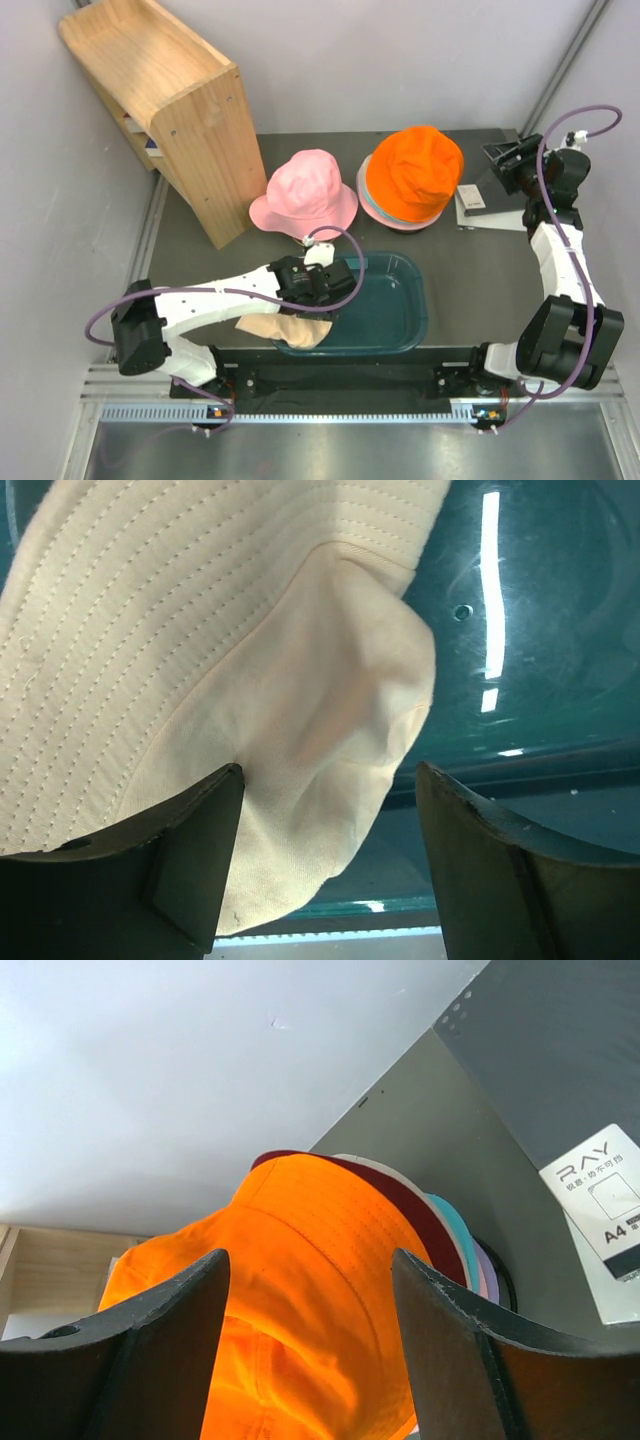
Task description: Stack the hats
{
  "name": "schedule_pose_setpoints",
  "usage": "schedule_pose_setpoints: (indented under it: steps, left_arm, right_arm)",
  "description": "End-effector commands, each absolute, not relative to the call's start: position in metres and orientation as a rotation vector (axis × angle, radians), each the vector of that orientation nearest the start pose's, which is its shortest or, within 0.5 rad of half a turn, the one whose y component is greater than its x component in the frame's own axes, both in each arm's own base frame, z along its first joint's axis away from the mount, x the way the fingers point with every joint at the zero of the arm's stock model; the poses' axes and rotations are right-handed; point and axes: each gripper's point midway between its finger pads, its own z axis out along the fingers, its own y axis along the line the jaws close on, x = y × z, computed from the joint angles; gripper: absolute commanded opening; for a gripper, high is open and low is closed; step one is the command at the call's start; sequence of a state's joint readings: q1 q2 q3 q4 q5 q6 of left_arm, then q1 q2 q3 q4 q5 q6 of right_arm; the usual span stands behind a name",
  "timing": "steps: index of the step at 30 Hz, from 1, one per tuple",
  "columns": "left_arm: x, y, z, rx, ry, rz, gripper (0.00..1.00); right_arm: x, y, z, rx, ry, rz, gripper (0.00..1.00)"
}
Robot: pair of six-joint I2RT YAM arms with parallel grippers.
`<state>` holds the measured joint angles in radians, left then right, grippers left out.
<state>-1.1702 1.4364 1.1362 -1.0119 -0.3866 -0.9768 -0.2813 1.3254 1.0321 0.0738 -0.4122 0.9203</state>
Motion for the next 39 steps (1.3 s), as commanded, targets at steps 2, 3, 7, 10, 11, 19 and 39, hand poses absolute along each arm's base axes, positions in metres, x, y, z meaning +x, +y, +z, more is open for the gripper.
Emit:
schedule_pose_setpoints:
  steps: [2, 3, 7, 10, 11, 19, 39]
  left_arm:
    - [0.14, -0.222, 0.097, 0.116, 2.676, 0.112, 0.7]
    - [0.141, -0.221, 0.094, 0.118, 2.677, 0.133, 0.64]
    - [0.141, -0.217, 0.076, 0.143, 2.684, 0.208, 0.33]
    - [0.155, -0.22, 0.09, 0.118, 2.611, 0.193, 0.06]
    - [0.161, -0.223, 0.097, 0.111, 2.579, 0.18, 0.01]
    - [0.234, -0.273, 0.22, 0.152, 2.23, -0.06, 0.0]
    - [0.306, -0.26, 0.421, 0.042, 1.752, -0.524, 0.0]
  right_arm:
    - [0.428, -0.014, 0.315, 0.706, 1.605, 0.828, 0.66]
    - [0.429, -0.014, 0.317, 0.703, 1.605, 0.83, 0.65]
    - [0.43, -0.014, 0.317, 0.703, 1.605, 0.83, 0.65]
    - [0.429, -0.013, 0.319, 0.697, 1.604, 0.836, 0.66]
    - [0.427, -0.013, 0.326, 0.687, 1.593, 0.836, 0.65]
    - [0.421, -0.012, 0.403, 0.569, 1.489, 0.796, 0.64]
    - [0.362, 0.18, 0.488, -0.178, 1.444, 1.197, 0.66]
